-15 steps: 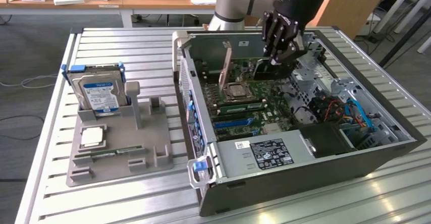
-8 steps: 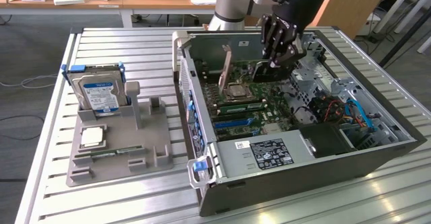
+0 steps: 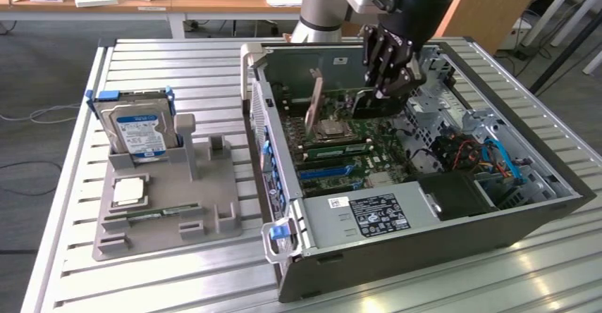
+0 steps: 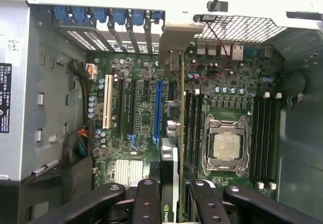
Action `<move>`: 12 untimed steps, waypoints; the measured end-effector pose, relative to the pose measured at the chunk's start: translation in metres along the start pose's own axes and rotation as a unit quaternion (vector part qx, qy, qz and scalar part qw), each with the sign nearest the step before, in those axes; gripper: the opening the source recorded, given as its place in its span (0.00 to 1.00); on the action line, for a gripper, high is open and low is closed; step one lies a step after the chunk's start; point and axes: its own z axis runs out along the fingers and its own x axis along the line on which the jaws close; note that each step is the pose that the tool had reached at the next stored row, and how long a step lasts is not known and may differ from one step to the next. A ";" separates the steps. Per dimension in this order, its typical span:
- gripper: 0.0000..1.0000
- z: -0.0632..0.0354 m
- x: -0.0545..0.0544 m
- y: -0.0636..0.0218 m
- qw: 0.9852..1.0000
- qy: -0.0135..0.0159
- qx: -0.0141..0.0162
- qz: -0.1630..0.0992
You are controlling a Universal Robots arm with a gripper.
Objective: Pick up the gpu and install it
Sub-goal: 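Insert the gpu into the slot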
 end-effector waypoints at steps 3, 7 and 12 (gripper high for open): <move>0.27 0.0029 0.000 -0.0002 1.000 0.000 0.000 -0.002; 0.27 0.0064 0.000 -0.0004 1.000 0.000 0.000 -0.005; 0.27 0.0103 0.000 -0.0006 1.000 0.000 0.000 -0.008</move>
